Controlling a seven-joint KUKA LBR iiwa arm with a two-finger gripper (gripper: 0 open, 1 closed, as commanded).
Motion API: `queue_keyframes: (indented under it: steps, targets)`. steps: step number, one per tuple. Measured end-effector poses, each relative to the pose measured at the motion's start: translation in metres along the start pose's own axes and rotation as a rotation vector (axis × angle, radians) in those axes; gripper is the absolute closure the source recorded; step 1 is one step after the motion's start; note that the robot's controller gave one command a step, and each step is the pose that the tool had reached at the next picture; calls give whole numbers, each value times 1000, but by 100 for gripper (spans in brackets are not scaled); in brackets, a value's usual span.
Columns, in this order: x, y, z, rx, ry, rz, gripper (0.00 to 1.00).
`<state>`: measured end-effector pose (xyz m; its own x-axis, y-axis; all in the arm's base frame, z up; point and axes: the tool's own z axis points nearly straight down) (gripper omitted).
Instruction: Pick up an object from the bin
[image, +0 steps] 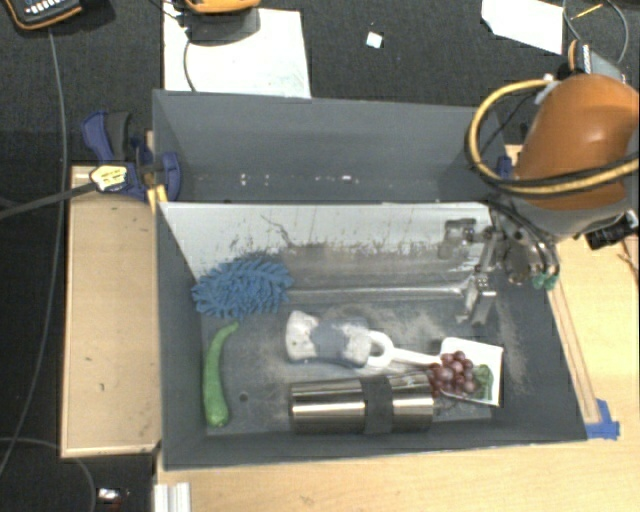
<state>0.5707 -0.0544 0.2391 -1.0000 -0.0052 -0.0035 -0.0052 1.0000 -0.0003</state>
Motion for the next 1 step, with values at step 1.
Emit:
queue_keyframes:
  steps: [1]
  targets:
    - [0,0,0,0,0,0,0]
